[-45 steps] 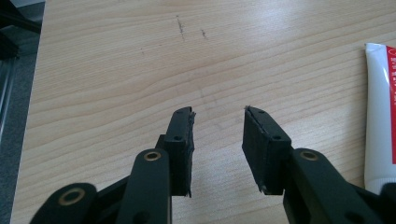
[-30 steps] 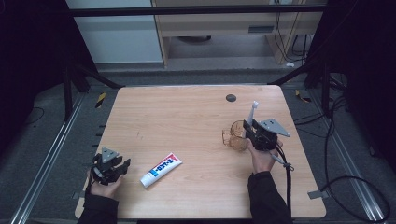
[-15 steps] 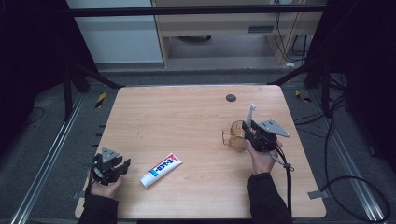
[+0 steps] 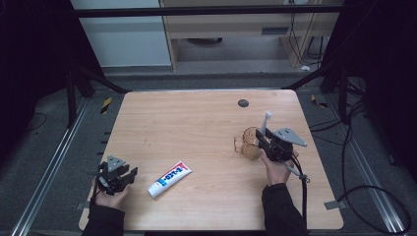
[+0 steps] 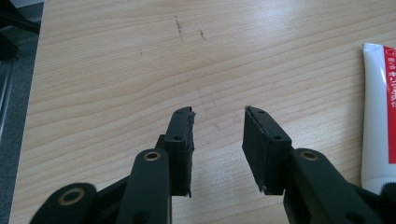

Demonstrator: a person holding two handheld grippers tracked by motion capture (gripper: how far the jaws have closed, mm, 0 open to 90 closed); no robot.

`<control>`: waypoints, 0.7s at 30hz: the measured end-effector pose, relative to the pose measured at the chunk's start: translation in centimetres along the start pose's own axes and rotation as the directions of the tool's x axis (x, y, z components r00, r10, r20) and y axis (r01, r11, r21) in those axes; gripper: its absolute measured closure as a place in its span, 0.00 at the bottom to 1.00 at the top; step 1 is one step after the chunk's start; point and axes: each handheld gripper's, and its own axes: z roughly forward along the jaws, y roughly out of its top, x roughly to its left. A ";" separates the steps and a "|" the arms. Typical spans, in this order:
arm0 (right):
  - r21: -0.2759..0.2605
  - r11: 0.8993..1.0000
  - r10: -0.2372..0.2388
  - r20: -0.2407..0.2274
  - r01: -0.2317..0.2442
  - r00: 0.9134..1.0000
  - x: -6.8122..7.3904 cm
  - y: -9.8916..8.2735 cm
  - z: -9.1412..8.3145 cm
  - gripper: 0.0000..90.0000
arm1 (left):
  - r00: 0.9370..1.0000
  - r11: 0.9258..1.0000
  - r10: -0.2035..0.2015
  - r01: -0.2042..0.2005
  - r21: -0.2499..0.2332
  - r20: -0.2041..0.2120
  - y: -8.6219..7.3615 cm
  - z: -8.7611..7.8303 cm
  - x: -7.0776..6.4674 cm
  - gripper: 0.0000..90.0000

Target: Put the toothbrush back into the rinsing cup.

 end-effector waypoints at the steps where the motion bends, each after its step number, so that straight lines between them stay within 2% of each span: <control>1: 0.001 1.000 -0.003 0.000 0.003 1.000 0.0 0.0 0.0 0.74 | 1.000 1.000 0.000 0.000 0.001 0.000 0.0 0.0 0.0 0.70; 21: 0.006 1.000 -0.004 -0.010 0.005 1.000 0.1 0.0 -0.1 0.73 | 1.000 1.000 0.000 0.000 0.000 0.000 0.0 0.0 0.0 0.70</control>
